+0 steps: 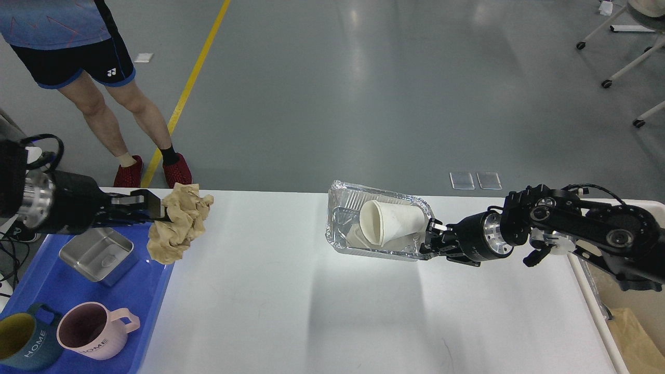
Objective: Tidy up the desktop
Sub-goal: 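Lift the crumpled paper with the left gripper up and inward, then place the crumpled paper into the foil tray and open the left gripper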
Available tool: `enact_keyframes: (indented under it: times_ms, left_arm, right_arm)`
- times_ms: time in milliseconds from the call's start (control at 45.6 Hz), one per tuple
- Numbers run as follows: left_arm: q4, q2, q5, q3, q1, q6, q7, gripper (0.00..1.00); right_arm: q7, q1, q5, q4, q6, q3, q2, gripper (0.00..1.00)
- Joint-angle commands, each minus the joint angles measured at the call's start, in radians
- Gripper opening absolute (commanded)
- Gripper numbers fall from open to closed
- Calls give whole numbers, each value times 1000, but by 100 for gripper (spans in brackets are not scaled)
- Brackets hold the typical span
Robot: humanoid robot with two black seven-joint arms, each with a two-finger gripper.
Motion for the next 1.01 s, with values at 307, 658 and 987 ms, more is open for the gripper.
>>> enact_keyframes:
  times_ms: [307,658,987]
  left_arm:
    - [-1,35,-57,-99,-51,-51,12,1]
    - [116,-408,72,15,-233,9,60,2]
    - [466,-833,201,82,-292,58,52,2]
  right_arm:
    - [0,1,1,0,0,0,-1,0]
    - [0,-1,0,0,0,0,5,0]
    - [0,-13,0,0,0,15,-1,0]
